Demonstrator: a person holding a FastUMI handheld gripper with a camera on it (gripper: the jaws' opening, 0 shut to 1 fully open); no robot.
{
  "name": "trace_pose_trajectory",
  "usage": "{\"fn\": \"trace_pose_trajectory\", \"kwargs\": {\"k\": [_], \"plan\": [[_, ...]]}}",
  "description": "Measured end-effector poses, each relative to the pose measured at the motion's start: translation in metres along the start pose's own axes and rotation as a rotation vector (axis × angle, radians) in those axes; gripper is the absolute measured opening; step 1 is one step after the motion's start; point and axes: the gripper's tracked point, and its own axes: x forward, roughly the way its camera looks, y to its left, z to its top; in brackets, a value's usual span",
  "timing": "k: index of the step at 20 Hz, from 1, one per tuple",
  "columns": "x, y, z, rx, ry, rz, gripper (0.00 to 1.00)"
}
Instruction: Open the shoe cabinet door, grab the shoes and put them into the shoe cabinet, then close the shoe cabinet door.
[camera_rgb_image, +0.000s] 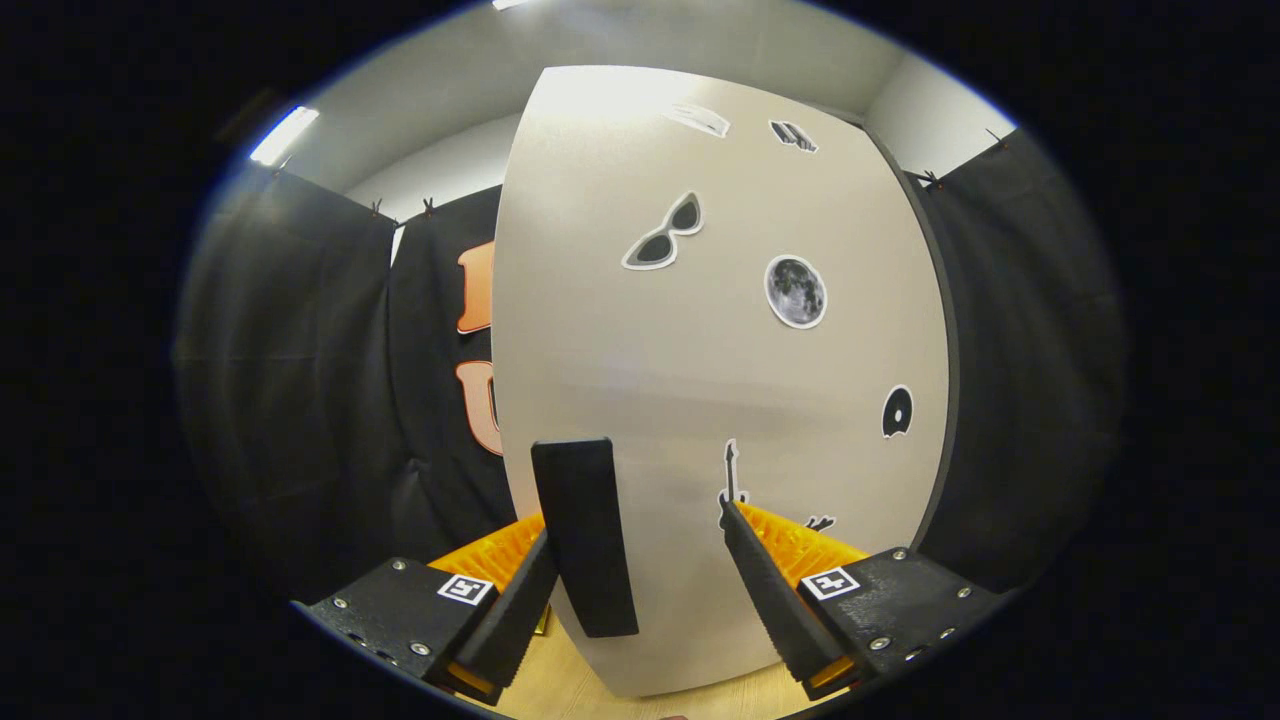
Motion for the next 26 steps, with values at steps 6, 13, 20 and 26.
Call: {"fn": "trace_pose_trajectory", "kwargs": {"k": [6, 13, 20, 26], "plan": [[0.028, 0.003, 0.001, -0.018, -0.019, -0.024, 0.97], [0.047, 0.007, 0.004, -0.044, -0.034, -0.052, 0.97], [0.05, 0.013, 0.006, -0.032, -0.044, -0.072, 0.97], [0.025, 0.02, 0.022, -0.033, -0.07, -0.064, 0.97]]}}
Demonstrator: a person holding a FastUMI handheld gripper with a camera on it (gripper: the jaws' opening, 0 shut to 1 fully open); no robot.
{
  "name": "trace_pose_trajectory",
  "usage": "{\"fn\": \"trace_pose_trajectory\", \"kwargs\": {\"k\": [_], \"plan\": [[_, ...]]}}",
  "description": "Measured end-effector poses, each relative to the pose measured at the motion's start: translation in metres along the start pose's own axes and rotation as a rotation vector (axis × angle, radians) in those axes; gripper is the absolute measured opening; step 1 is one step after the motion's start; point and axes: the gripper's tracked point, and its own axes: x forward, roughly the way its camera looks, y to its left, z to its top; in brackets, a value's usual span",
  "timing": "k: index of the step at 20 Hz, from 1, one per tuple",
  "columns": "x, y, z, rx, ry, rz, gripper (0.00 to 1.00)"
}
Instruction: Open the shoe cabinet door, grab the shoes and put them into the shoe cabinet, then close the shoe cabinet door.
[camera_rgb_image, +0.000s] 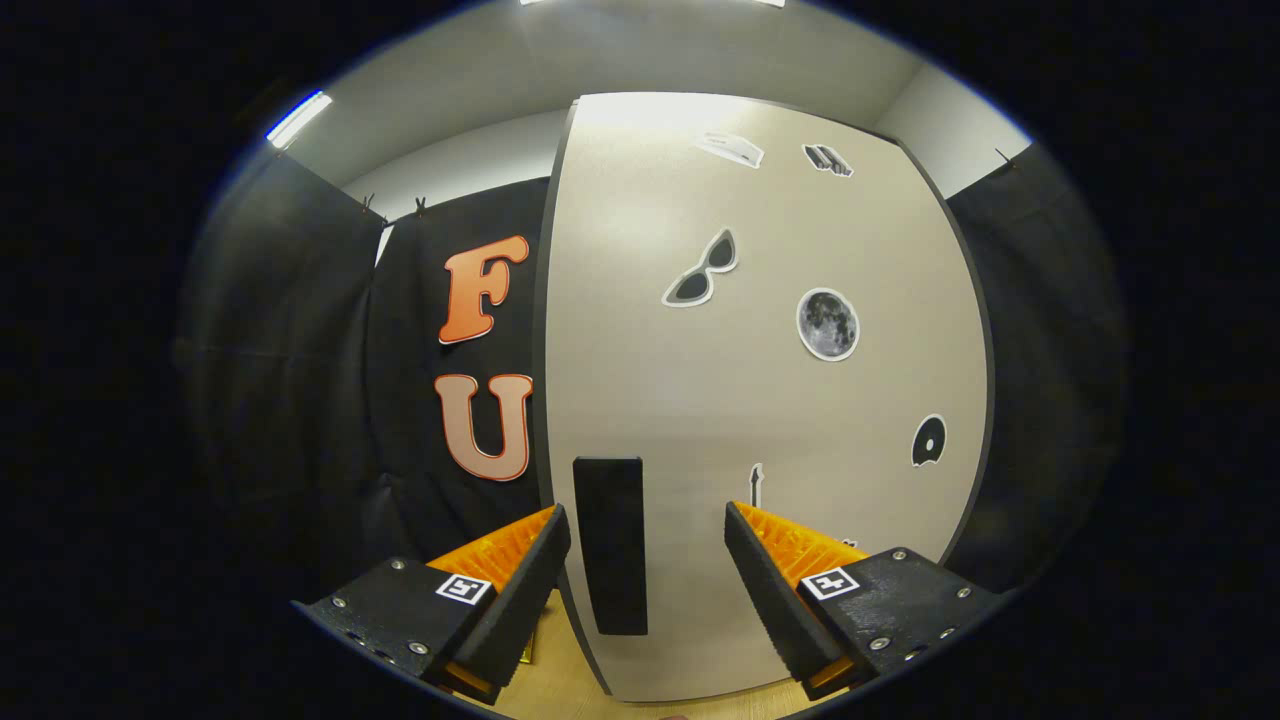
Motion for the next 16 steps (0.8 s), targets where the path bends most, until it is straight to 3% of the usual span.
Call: {"fn": "trace_pose_trajectory", "kwargs": {"k": [16], "plan": [[-0.168, -0.077, 0.039, 0.034, -0.015, -0.032, 0.97]]}}
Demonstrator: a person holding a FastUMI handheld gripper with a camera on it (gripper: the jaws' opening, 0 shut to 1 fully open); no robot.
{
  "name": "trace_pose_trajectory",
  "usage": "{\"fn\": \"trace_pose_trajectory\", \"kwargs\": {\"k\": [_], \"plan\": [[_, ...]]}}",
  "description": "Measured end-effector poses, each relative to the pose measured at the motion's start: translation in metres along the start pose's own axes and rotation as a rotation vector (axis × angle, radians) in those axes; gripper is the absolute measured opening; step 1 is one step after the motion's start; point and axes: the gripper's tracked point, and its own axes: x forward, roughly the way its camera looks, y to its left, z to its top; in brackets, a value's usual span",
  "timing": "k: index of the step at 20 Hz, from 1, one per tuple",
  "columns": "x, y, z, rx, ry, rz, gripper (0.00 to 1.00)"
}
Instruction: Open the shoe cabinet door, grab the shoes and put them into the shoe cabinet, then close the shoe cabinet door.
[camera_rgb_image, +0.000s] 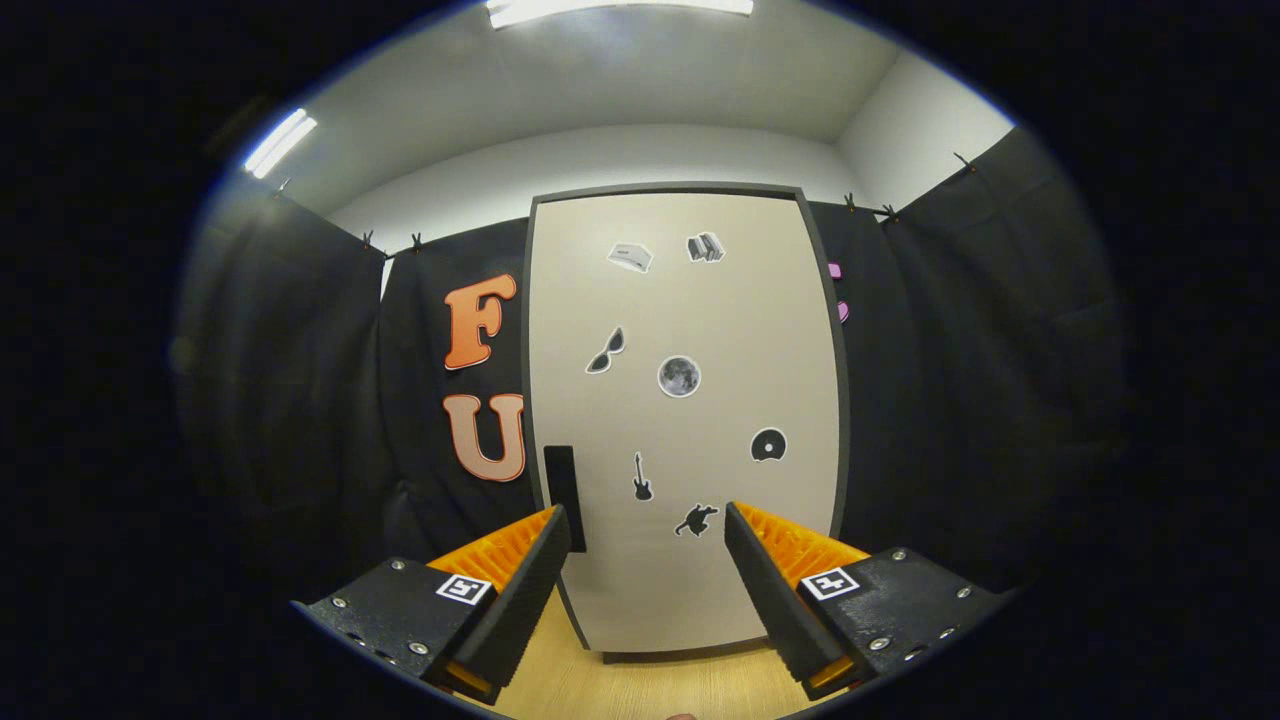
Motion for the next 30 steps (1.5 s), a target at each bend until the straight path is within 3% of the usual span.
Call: {"fn": "trace_pose_trajectory", "kwargs": {"k": [12, 30], "plan": [[-0.066, -0.026, 0.011, 0.0, -0.026, 0.014, 0.97], [-0.07, -0.043, 0.012, -0.003, -0.007, 0.008, 0.97]]}}
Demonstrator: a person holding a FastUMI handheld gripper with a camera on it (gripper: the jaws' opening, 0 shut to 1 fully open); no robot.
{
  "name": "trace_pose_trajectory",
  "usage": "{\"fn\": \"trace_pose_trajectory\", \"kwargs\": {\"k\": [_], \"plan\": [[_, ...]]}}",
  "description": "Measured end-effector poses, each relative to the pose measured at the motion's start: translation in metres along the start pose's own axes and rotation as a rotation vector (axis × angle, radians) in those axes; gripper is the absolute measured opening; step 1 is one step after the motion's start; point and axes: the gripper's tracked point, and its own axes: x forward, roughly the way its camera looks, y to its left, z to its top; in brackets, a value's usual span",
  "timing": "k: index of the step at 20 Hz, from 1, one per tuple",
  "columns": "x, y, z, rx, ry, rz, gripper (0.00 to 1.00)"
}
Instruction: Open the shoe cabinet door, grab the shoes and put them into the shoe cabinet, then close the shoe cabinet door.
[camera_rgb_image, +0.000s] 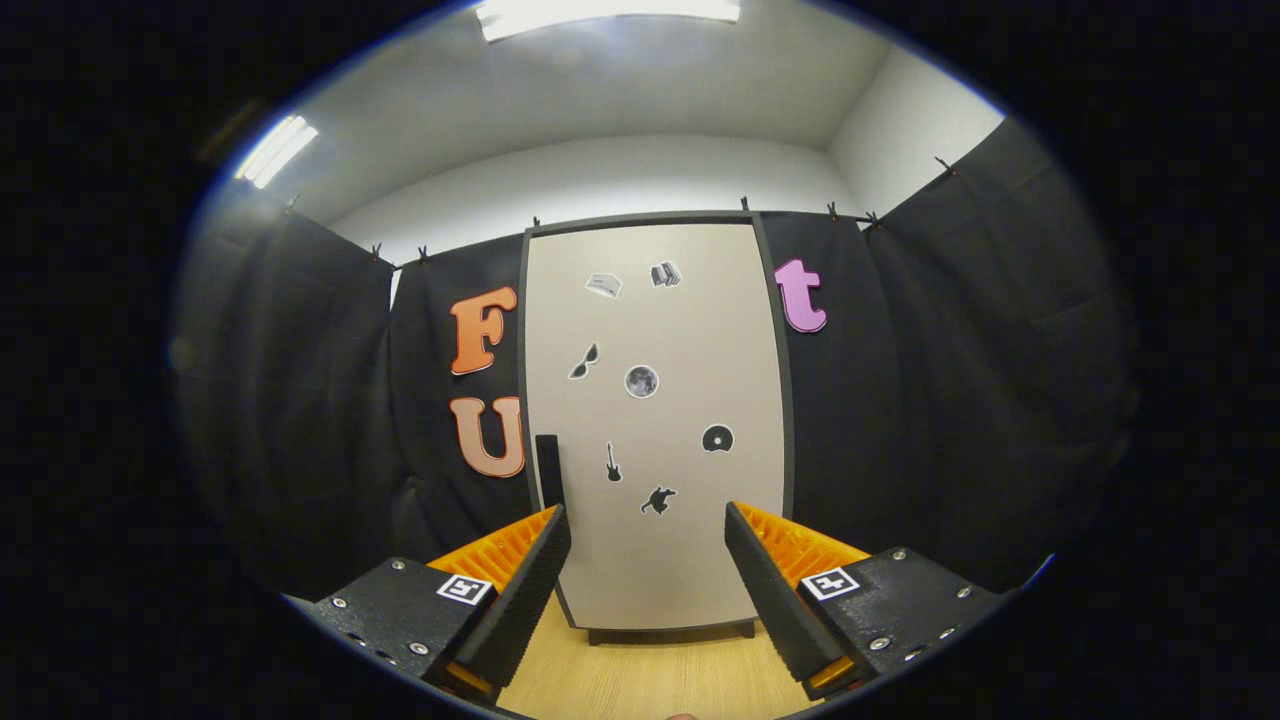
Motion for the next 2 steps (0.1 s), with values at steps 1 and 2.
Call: {"fn": "trace_pose_trajectory", "kwargs": {"k": [1, 2], "plan": [[-0.0015, 0.0007, 0.001, -0.002, -0.002, -0.003, 0.97], [-0.0035, 0.0015, 0.003, -0.005, -0.006, -0.004, 0.97]]}}
